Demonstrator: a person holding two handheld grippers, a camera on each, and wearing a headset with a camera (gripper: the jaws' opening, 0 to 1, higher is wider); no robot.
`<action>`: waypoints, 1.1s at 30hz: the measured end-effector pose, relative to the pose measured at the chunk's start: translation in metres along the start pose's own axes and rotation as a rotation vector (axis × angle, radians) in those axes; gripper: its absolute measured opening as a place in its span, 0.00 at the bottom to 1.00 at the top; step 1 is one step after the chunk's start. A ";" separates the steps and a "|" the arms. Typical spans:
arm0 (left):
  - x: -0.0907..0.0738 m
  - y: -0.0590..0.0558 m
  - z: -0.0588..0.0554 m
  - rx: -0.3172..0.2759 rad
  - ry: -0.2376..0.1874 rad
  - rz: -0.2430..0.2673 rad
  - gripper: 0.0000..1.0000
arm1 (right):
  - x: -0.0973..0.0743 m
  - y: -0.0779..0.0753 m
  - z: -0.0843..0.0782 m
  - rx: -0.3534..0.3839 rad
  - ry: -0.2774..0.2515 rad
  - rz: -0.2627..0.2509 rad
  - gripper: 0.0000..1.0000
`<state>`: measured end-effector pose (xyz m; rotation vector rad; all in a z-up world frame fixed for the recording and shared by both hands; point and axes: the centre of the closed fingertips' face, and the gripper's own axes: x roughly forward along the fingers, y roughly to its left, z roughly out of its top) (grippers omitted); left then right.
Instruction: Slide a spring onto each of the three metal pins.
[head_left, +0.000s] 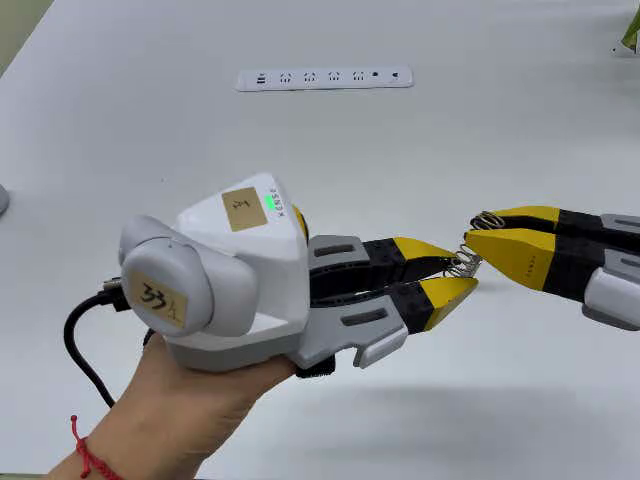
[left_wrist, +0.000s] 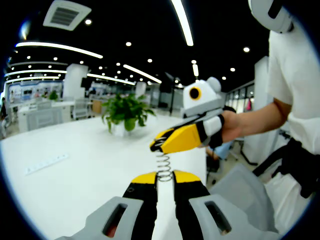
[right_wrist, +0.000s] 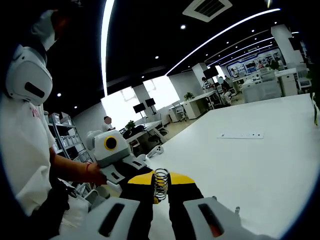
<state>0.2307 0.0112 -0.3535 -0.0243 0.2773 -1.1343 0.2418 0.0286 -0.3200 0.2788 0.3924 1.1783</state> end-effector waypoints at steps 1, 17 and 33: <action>0.000 -0.001 -0.001 0.001 0.006 -0.003 0.12 | 0.000 0.001 0.000 -0.010 0.005 0.001 0.11; 0.000 -0.004 -0.005 -0.002 0.013 -0.008 0.12 | 0.002 0.008 0.000 -0.088 0.048 0.020 0.11; -0.003 -0.003 -0.009 0.004 0.015 -0.007 0.10 | 0.002 0.010 -0.006 -0.156 0.099 0.026 0.11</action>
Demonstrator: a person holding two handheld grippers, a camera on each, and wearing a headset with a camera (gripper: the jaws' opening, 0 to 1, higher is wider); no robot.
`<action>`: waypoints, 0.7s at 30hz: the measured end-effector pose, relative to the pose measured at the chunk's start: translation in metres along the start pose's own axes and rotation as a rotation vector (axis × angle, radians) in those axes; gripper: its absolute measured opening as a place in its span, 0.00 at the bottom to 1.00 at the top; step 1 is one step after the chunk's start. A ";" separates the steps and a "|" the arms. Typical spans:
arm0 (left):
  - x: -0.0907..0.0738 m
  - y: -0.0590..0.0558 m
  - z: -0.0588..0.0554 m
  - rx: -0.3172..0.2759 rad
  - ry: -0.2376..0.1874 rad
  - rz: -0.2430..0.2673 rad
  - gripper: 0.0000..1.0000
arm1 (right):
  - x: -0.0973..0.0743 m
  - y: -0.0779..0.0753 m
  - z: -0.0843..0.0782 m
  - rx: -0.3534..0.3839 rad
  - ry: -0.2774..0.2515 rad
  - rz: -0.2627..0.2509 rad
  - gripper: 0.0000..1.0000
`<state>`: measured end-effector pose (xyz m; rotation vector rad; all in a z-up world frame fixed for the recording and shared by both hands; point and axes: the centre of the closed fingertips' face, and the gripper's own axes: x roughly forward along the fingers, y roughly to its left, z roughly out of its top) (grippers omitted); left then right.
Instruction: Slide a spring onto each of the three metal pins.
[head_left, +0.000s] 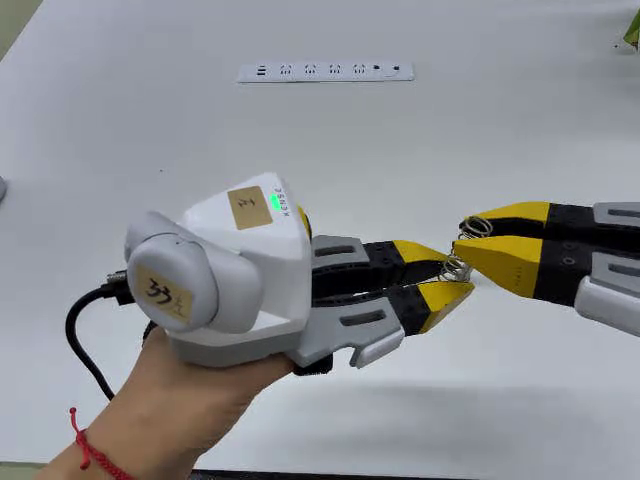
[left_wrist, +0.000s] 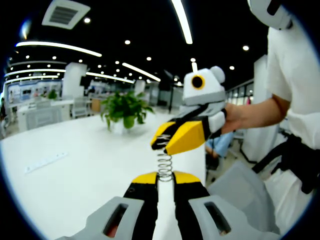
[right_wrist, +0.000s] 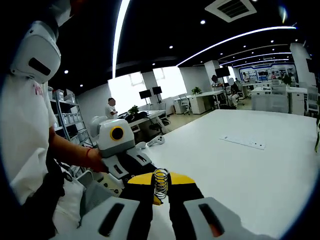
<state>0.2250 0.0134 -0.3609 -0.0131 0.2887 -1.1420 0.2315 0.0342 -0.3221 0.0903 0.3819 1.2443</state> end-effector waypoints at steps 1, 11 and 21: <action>0.000 0.000 0.000 -0.001 -0.002 0.000 0.10 | 0.000 0.000 0.000 -0.002 0.002 0.002 0.11; -0.001 -0.003 0.000 0.000 -0.003 -0.010 0.10 | -0.002 0.002 -0.004 -0.025 0.050 0.027 0.18; 0.001 -0.008 -0.001 0.019 0.009 -0.029 0.10 | -0.019 -0.002 -0.005 -0.281 0.358 0.185 0.24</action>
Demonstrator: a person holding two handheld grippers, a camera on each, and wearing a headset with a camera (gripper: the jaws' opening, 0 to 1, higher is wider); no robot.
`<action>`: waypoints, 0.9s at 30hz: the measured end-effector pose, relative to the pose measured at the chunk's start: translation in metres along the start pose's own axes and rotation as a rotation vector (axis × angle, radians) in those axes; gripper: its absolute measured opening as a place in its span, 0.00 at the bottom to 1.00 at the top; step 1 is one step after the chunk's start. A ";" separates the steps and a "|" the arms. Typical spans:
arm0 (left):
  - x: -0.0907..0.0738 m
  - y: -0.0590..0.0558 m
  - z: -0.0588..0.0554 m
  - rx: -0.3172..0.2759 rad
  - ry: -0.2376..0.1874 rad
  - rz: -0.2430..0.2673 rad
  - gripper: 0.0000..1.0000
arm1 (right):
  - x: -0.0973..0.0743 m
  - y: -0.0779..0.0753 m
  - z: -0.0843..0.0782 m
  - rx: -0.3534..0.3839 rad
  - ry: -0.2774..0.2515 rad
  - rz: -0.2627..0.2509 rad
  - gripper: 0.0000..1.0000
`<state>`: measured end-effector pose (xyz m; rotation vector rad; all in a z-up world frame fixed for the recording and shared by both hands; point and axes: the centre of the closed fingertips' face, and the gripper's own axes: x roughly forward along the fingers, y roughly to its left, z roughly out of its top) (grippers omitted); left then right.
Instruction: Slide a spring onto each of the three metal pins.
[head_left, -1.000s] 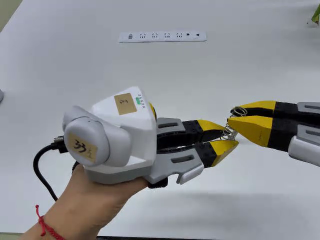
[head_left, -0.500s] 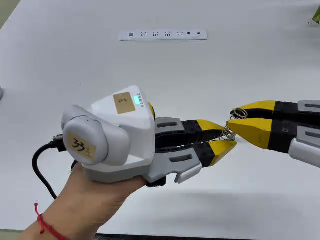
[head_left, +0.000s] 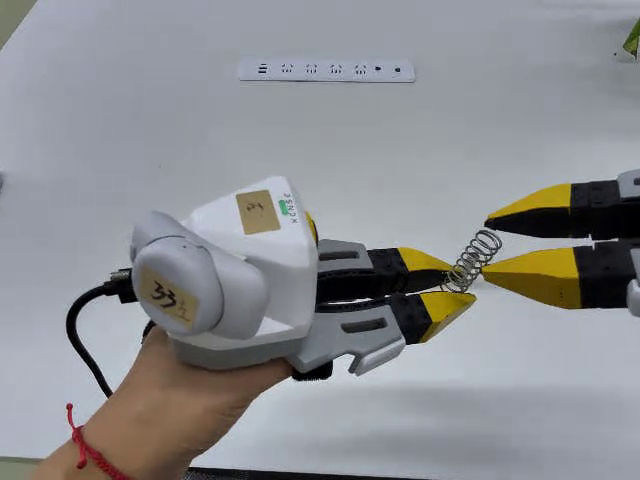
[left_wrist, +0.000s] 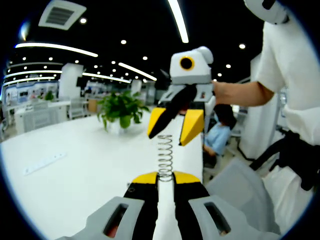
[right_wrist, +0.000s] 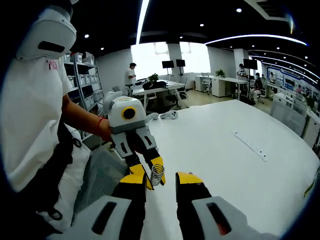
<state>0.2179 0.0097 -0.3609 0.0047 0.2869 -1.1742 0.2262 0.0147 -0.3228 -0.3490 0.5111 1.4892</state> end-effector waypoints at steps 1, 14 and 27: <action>0.000 0.000 0.000 0.001 0.001 -0.002 0.10 | -0.001 0.001 0.000 -0.024 0.032 0.024 0.24; 0.001 -0.005 0.000 0.014 -0.006 -0.017 0.10 | 0.014 0.015 -0.003 -0.342 0.367 0.255 0.24; 0.005 -0.007 -0.003 0.014 -0.013 -0.036 0.10 | 0.019 0.020 -0.015 -0.466 0.541 0.356 0.17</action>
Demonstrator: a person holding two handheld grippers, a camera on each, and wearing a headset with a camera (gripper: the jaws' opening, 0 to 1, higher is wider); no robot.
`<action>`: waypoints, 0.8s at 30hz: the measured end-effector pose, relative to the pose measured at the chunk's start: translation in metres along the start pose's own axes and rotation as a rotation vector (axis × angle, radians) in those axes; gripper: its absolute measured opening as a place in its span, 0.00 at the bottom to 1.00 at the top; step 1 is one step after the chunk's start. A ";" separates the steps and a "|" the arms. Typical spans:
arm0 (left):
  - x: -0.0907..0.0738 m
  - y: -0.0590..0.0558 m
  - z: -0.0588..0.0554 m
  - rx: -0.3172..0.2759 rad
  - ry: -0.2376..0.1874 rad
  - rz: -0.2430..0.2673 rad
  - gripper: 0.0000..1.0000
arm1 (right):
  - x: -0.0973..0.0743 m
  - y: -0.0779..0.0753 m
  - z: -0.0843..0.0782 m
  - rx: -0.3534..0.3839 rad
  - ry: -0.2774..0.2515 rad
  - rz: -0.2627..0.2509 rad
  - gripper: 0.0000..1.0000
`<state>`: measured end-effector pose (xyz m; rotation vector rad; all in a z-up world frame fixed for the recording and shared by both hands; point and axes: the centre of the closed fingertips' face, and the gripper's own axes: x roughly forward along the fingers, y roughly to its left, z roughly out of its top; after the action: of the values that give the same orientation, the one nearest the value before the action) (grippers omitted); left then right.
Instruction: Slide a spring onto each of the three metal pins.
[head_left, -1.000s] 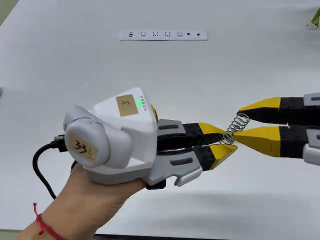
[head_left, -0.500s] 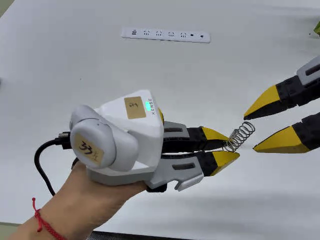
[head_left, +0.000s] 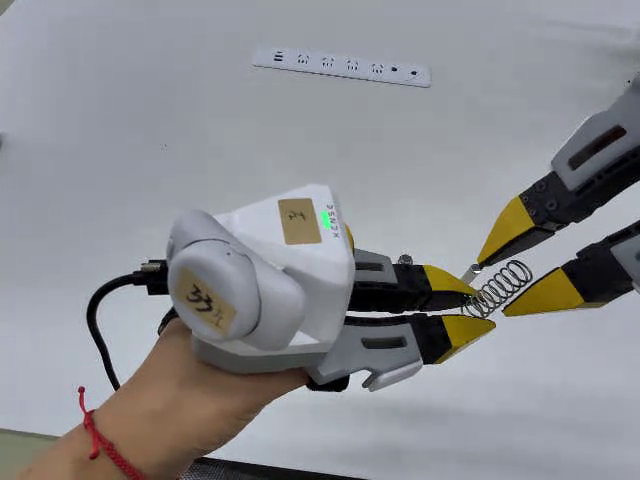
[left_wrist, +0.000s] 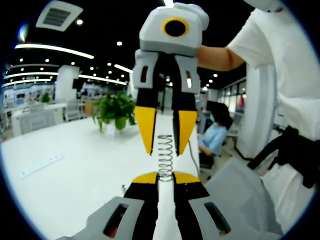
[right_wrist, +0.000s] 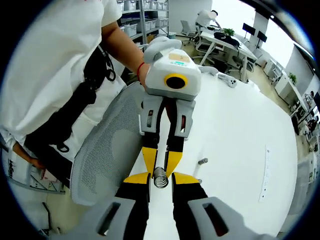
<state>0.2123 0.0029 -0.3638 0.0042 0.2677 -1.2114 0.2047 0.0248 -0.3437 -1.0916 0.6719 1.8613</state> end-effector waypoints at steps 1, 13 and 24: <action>0.000 0.000 0.000 0.000 0.000 0.000 0.10 | 0.000 0.000 0.000 -0.003 0.006 0.003 0.17; 0.000 0.002 0.001 0.002 -0.006 -0.004 0.10 | 0.005 0.000 -0.002 -0.045 0.080 0.050 0.13; -0.002 0.004 0.001 0.001 -0.008 -0.004 0.10 | 0.006 -0.001 -0.003 -0.049 0.094 0.052 0.12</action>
<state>0.2153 0.0056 -0.3628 -0.0007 0.2605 -1.2157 0.2052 0.0251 -0.3501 -1.2099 0.7177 1.8884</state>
